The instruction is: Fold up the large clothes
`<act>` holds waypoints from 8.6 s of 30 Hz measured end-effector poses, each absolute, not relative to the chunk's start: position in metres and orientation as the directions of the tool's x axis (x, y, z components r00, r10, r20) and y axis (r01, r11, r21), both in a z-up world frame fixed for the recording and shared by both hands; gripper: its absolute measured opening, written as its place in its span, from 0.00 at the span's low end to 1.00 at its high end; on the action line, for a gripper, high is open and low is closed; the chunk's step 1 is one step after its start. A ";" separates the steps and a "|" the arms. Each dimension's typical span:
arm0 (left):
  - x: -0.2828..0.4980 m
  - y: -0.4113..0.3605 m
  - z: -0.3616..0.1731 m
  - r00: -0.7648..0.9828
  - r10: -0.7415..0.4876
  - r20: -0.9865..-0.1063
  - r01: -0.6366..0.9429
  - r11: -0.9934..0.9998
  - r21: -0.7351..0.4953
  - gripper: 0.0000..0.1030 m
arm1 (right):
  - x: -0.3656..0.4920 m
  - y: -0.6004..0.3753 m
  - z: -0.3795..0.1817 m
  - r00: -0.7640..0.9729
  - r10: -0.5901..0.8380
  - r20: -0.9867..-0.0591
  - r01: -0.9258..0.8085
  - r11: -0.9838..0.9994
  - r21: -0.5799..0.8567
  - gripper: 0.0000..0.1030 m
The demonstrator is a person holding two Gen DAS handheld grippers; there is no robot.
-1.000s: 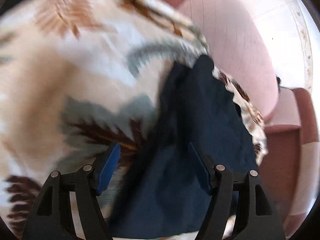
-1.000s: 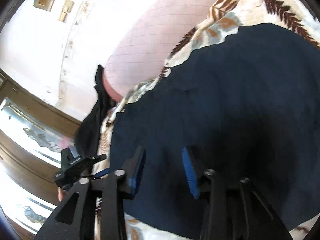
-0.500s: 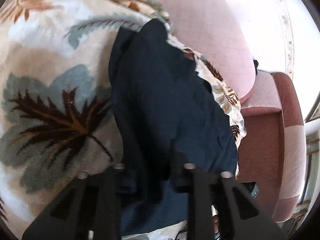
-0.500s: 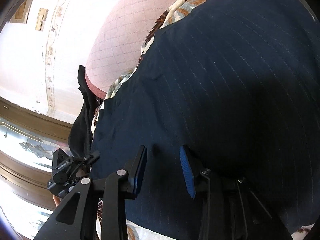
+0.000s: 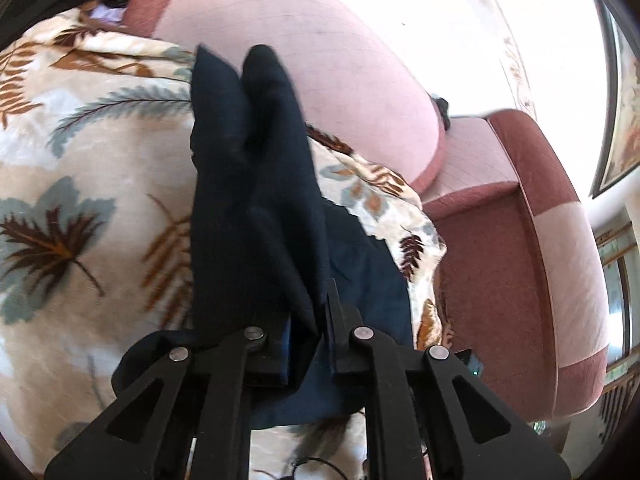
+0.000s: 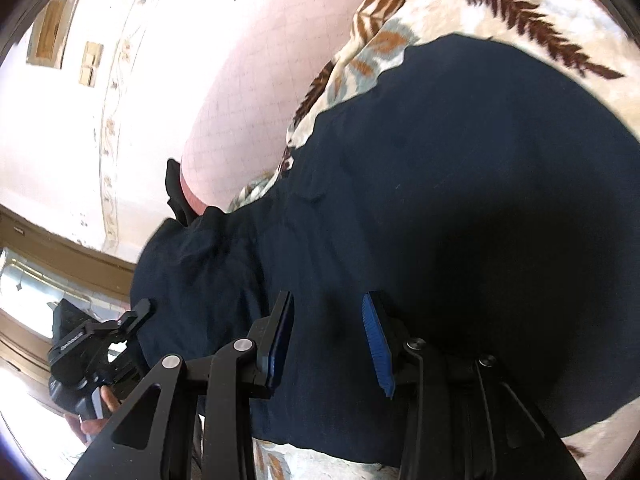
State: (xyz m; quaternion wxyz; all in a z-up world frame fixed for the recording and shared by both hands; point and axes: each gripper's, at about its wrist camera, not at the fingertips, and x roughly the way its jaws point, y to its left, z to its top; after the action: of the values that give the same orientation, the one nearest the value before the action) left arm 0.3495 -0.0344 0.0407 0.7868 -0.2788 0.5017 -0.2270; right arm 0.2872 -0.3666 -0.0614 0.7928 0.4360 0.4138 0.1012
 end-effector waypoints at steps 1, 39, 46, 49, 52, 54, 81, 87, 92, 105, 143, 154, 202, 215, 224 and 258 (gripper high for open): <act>0.348 -0.040 0.042 0.390 -0.638 -0.663 0.079 0.741 -0.667 0.09 | 0.286 -0.368 -0.060 0.638 0.515 -0.572 0.203 0.605 0.770 0.37; 0.304 -0.166 -0.008 0.187 -0.559 -0.808 0.178 0.828 -0.531 0.32 | 0.256 -0.425 -0.057 0.632 0.493 -0.597 0.280 0.574 0.770 0.35; 0.300 -0.116 0.013 0.204 -0.657 -0.726 0.160 0.753 -0.638 0.40 | 0.261 -0.414 -0.034 0.710 0.396 -0.582 0.241 0.640 0.729 0.42; 0.308 -0.075 0.017 0.298 -0.637 -0.711 0.087 0.760 -0.644 0.47 | 0.267 -0.399 -0.028 0.721 0.398 -0.567 0.198 0.666 0.719 0.49; 0.319 -0.044 0.001 0.346 -0.529 -0.775 -0.014 0.823 -0.568 0.50 | 0.275 -0.379 -0.025 0.720 0.412 -0.559 0.158 0.687 0.710 0.50; 0.325 -0.035 -0.023 0.310 -0.513 -0.801 -0.069 0.828 -0.557 0.50 | 0.281 -0.367 -0.024 0.720 0.413 -0.557 0.140 0.700 0.700 0.56; 0.293 -0.150 -0.048 0.274 -0.341 -0.899 0.129 0.940 -0.317 0.56 | 0.250 -0.449 -0.049 0.676 0.273 -0.684 0.313 0.735 0.602 0.06; 0.288 -0.159 -0.042 0.328 -0.271 -0.905 0.142 0.961 -0.237 0.59 | 0.215 -0.473 -0.008 0.820 0.159 -0.550 0.313 0.681 0.662 0.16; 0.288 -0.165 -0.043 0.337 -0.242 -0.910 0.151 0.968 -0.201 0.61 | 0.208 -0.451 0.023 0.870 0.308 -0.385 0.051 0.720 0.692 0.41; 0.280 -0.129 -0.031 0.321 -0.334 -0.886 0.098 0.942 -0.320 0.67 | 0.222 -0.439 -0.013 0.595 0.192 -0.780 0.278 0.862 0.424 0.29; 0.334 -0.150 -0.026 0.349 -0.253 -0.902 0.094 0.967 -0.235 0.77 | 0.252 -0.422 -0.023 0.670 0.131 -0.731 0.172 0.930 0.325 0.36; 0.337 -0.137 -0.024 0.334 -0.307 -0.891 0.107 0.952 -0.288 0.77 | 0.298 -0.459 -0.004 0.686 0.154 -0.711 0.306 0.825 0.475 0.43; 0.381 -0.143 -0.071 0.198 -0.613 -0.765 -0.006 0.779 -0.627 0.67 | 0.355 -0.438 -0.063 0.534 0.519 -0.668 0.098 0.746 0.658 0.62; 0.347 -0.148 -0.010 0.381 -0.424 -0.821 0.134 0.904 -0.405 0.20 | 0.323 -0.391 -0.004 0.656 0.333 -0.677 0.011 0.893 0.449 0.23; 0.298 -0.095 0.017 0.442 -0.360 -0.822 0.108 0.931 -0.349 0.20 | 0.281 -0.337 0.010 0.638 0.388 -0.665 -0.011 0.868 0.496 0.23; 0.220 0.006 -0.015 0.457 -0.179 -0.872 0.016 0.981 -0.193 0.55 | 0.244 -0.224 -0.011 0.597 0.265 -0.758 0.086 0.917 0.389 0.08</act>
State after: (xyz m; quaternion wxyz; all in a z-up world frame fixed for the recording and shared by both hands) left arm 0.2202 0.0063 -0.0150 0.8498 -0.0787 0.5181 -0.0573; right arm 0.2443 -0.2243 -0.0106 0.8715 0.1968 0.4462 0.0512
